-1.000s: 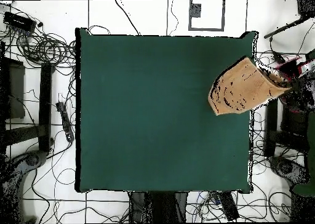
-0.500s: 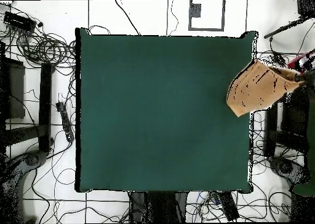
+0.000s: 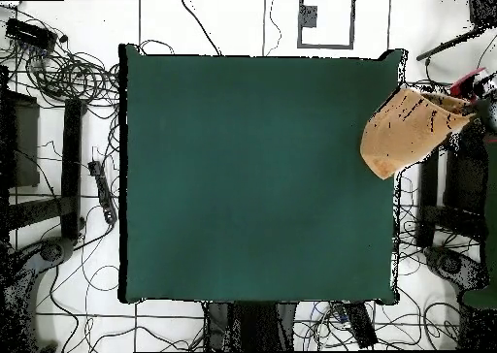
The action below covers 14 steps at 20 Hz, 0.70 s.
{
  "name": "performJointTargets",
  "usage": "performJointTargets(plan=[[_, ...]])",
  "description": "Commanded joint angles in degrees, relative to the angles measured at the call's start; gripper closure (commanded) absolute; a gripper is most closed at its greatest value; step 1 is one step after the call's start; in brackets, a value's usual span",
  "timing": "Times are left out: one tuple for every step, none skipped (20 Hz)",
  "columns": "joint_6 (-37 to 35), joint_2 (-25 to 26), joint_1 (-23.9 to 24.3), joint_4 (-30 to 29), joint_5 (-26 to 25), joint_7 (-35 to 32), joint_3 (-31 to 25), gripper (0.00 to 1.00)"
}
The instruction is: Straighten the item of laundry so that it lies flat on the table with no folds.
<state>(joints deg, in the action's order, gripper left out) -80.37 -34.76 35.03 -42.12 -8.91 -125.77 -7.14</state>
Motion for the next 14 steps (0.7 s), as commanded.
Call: performJointTargets(plan=[[3.4,0.0,-2.7,-3.2,-1.2,11.4,-4.8,1.0],[3.2,0.0,-2.8,-2.8,-1.5,11.9,-4.8,1.0],[2.0,0.1,-2.5,-2.0,-1.5,12.8,-5.0,1.0],[0.9,0.3,-1.9,-0.9,-1.8,14.6,-5.2,1.0],[-0.2,0.4,-1.4,0.1,-2.1,16.3,-5.5,1.0],[-1.9,0.6,-0.7,1.6,-2.5,18.6,-5.8,1.0],[-3.6,0.8,0.1,3.1,-2.9,20.8,-6.1,1.0],[-5.8,0.8,0.9,4.7,-3.3,23.1,-6.3,1.0],[-7.7,0.8,1.8,6.2,-3.8,25.3,-6.5,1.0],[-9.1,0.7,2.6,7.5,-4.3,27.3,-6.5,1.0],[-10.0,0.7,3.2,8.7,-4.8,29.0,-6.6,1.0],[-10.9,0.7,3.7,10.0,-5.3,30.7,-6.7,1.0],[-11.5,1.0,4.2,11.2,-5.6,32.1,-6.9,1.0],[-12.2,1.2,4.6,11.9,-5.7,33.1,-7.0,1.0]])
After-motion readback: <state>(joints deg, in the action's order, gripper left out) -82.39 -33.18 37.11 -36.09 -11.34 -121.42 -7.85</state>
